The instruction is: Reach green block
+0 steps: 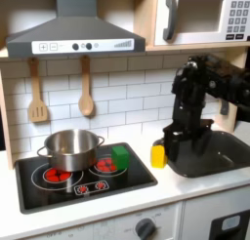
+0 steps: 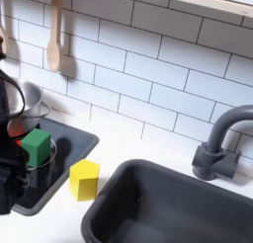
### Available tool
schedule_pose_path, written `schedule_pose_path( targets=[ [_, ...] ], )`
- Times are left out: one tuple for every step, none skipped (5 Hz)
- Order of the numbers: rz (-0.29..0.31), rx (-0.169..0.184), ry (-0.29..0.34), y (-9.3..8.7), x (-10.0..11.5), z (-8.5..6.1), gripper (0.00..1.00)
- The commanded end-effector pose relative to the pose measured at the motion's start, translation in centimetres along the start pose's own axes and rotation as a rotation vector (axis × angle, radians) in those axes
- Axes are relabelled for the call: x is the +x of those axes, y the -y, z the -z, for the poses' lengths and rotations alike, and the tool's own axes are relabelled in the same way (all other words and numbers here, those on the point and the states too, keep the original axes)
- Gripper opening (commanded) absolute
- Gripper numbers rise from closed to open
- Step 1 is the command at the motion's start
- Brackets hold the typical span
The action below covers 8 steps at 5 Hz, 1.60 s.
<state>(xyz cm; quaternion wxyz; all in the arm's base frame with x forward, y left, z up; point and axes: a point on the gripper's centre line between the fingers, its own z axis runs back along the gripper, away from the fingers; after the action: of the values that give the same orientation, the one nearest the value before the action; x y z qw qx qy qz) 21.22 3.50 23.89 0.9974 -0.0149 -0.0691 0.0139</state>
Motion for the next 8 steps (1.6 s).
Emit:
schedule_pose_path(
  targets=[
    [-0.005, 0.008, 0.022, -1.4, 3.5, 0.9, 1.0],
    [-0.003, 0.01, 0.034, -1.8, 5.2, 1.4, 1.0],
    [-0.01, 0.011, 0.037, -2.2, 6.9, 2.2, 1.0],
    [-0.012, 0.015, 0.041, -2.6, 8.6, 2.9, 1.0],
    [-0.022, 0.014, 0.046, -2.9, 10.2, 3.5, 1.0],
    [-0.026, 0.021, 0.043, -3.3, 11.1, 4.1, 1.0],
    [-0.023, 0.025, 0.048, -3.5, 11.8, 4.5, 1.0],
    [-0.029, 0.032, 0.053, -3.9, 12.5, 4.9, 1.0]
  ],
)
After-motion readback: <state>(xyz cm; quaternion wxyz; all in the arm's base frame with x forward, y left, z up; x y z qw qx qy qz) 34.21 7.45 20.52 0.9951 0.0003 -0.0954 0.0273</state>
